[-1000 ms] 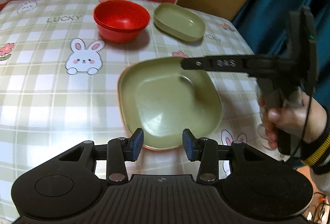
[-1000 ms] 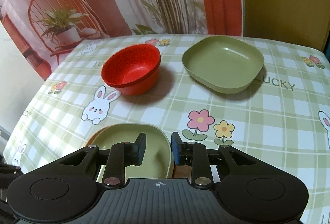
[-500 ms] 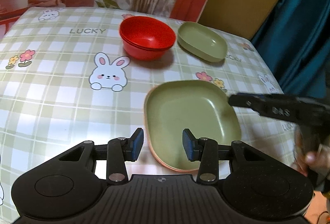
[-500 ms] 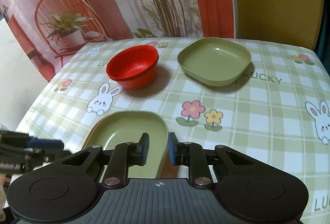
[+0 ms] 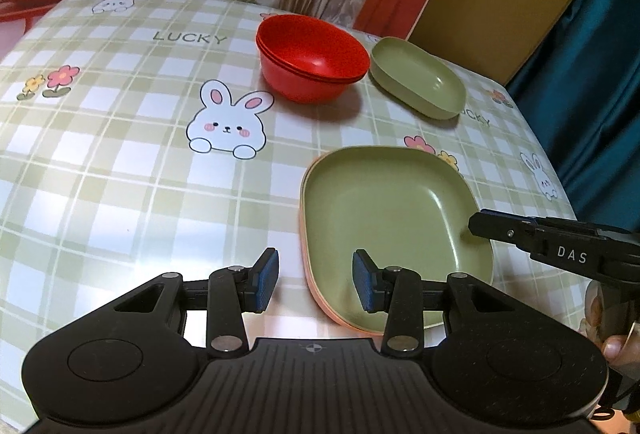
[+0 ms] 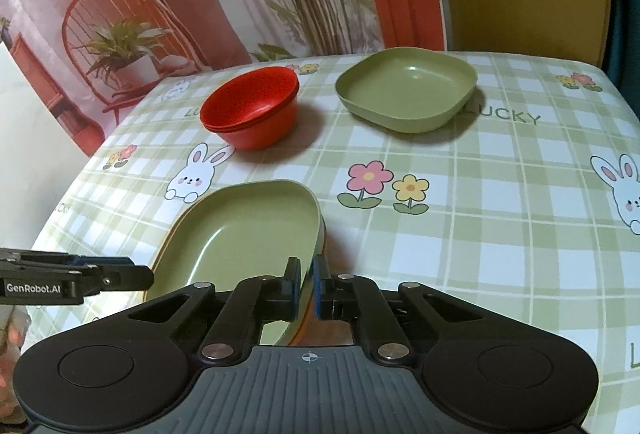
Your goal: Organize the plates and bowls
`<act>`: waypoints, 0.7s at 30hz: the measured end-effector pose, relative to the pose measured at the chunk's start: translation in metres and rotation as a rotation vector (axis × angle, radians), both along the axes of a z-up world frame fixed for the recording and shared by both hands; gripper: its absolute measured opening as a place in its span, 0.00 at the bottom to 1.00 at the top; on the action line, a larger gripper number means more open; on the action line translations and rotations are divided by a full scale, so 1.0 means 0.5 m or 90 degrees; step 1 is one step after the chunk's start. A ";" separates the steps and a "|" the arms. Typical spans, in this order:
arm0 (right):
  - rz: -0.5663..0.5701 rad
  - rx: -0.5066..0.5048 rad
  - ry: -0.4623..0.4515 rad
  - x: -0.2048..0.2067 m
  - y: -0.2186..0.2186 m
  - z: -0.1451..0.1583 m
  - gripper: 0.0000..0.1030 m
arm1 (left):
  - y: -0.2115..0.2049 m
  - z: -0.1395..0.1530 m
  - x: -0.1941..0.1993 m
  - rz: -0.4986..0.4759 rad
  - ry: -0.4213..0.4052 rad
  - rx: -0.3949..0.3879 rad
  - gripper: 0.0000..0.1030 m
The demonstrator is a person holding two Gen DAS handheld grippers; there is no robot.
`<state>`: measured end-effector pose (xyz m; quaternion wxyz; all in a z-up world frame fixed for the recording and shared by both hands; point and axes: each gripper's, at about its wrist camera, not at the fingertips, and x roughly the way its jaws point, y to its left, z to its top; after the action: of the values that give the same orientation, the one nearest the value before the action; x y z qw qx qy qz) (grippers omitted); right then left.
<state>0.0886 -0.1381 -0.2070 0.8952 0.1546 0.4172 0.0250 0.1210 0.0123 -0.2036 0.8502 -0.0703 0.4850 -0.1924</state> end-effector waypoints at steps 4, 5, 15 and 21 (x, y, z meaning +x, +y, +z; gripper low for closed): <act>-0.004 0.003 -0.014 -0.006 -0.001 -0.006 0.06 | -0.004 -0.008 -0.003 0.003 0.001 -0.010 0.41; -0.005 0.004 -0.018 -0.008 -0.002 -0.008 0.06 | -0.005 -0.011 -0.003 0.003 0.002 -0.011 0.40; -0.018 0.014 -0.044 -0.021 -0.004 -0.016 0.06 | -0.008 -0.020 -0.004 0.005 0.005 -0.018 0.40; -0.024 0.018 -0.050 -0.025 -0.002 -0.019 0.06 | -0.006 -0.022 -0.005 0.005 0.007 -0.023 0.39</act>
<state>0.0760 -0.1393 -0.2166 0.9089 0.1741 0.3784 0.0205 0.1187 0.0093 -0.2146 0.8469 -0.0882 0.4858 -0.1976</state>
